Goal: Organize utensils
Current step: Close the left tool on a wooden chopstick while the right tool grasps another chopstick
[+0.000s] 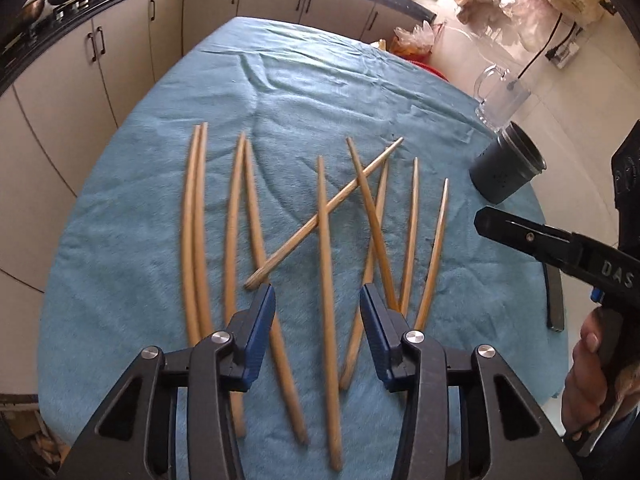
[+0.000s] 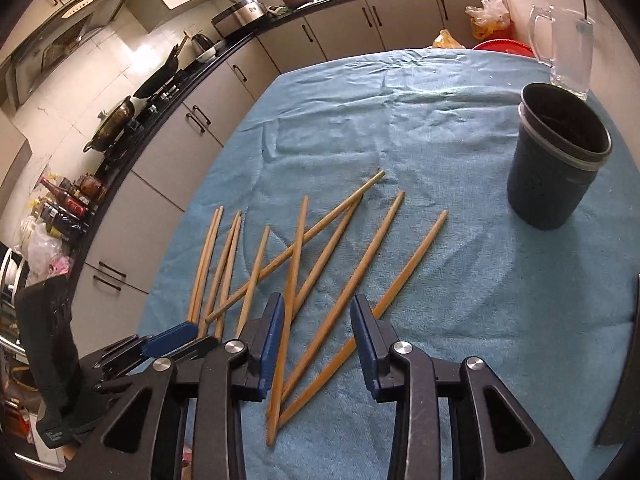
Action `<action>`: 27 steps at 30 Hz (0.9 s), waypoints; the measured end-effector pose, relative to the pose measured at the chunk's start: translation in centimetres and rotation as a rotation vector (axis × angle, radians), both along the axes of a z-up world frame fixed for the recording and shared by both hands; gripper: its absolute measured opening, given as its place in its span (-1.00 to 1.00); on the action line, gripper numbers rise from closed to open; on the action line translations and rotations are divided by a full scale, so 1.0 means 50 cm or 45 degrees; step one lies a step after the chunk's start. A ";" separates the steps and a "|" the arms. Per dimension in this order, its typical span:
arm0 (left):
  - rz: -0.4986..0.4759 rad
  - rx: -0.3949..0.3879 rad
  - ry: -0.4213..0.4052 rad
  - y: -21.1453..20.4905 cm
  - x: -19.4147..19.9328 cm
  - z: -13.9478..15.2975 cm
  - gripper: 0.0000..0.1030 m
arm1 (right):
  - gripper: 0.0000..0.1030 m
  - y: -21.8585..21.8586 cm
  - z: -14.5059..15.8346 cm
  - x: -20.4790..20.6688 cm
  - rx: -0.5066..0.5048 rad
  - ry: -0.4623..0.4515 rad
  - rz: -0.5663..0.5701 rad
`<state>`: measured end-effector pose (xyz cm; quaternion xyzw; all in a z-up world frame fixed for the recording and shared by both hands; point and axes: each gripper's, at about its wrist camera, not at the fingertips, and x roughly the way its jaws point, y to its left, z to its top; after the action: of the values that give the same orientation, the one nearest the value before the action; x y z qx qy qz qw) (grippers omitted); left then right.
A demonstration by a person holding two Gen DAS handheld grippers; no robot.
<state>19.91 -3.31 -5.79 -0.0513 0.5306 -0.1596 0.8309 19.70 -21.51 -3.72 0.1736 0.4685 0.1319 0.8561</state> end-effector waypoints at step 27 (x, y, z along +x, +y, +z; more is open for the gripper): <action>0.023 -0.048 0.034 0.011 0.060 -0.039 -0.87 | -0.56 0.116 -0.094 0.192 -0.116 0.187 0.207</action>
<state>22.90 -2.77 -7.76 -0.0738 0.5380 -0.1615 0.8240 29.31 -15.70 -8.42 0.1051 0.5479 0.1666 0.8130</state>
